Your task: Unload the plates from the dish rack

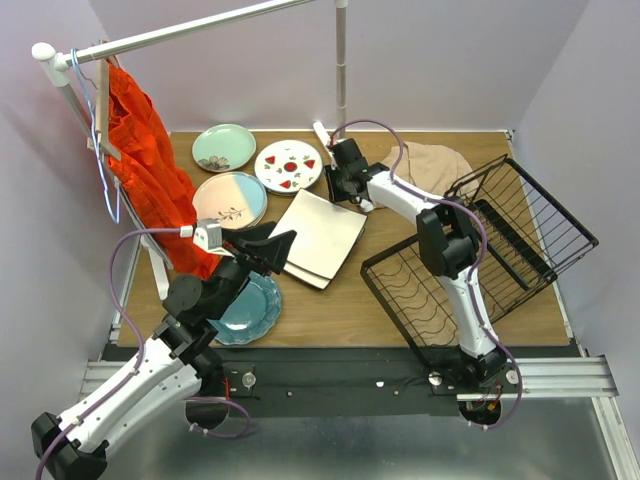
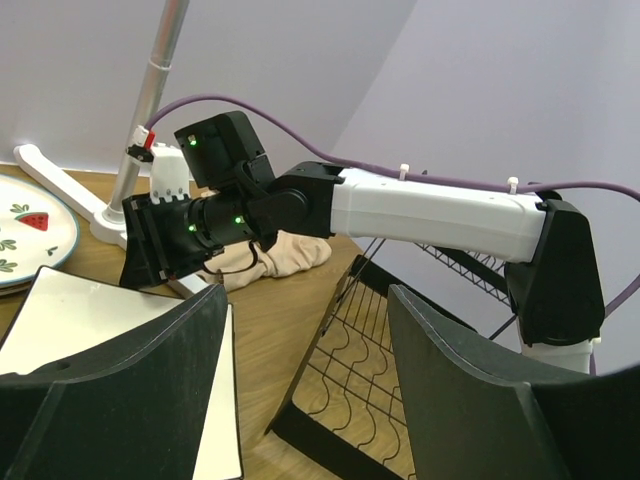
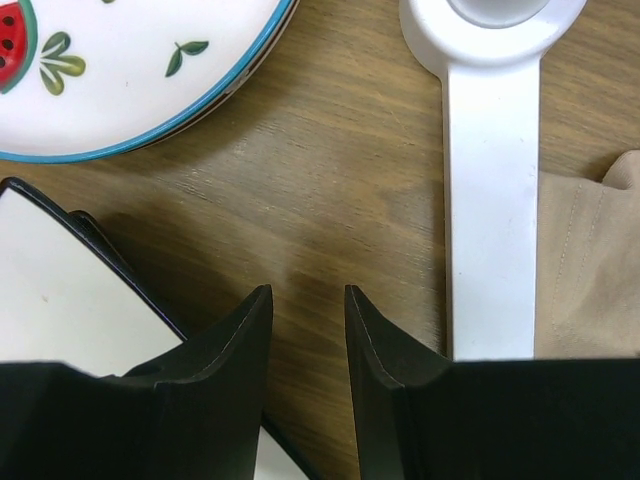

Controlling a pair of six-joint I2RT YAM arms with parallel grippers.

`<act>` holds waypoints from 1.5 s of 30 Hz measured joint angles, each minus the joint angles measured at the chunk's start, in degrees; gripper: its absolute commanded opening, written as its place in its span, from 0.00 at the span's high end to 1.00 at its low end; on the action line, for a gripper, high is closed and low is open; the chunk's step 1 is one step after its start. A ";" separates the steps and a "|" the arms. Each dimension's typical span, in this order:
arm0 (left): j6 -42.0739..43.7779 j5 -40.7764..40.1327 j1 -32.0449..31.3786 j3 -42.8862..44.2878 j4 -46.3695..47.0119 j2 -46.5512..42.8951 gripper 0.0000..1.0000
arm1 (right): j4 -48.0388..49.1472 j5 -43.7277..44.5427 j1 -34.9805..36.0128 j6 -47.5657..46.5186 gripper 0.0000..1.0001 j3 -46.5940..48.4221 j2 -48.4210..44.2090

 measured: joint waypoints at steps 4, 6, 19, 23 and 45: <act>-0.04 -0.13 0.00 0.00 -0.02 -0.22 0.26 | -0.07 0.02 0.33 0.59 0.57 -0.13 0.00; -0.04 -0.13 0.00 0.00 -0.02 -0.22 0.26 | -0.09 0.04 0.61 0.83 0.57 -0.26 0.00; -0.39 -0.17 0.00 0.00 -0.02 -0.44 0.26 | -0.50 1.22 1.01 4.44 0.57 -3.45 -0.74; -0.59 -0.17 0.00 0.00 -0.04 -0.46 0.26 | -0.87 2.86 1.22 6.10 0.57 -4.92 -2.01; 11.21 3.19 0.00 17.00 -9.73 13.53 0.25 | -11.58 10.51 1.60 8.59 0.00 -0.85 -26.43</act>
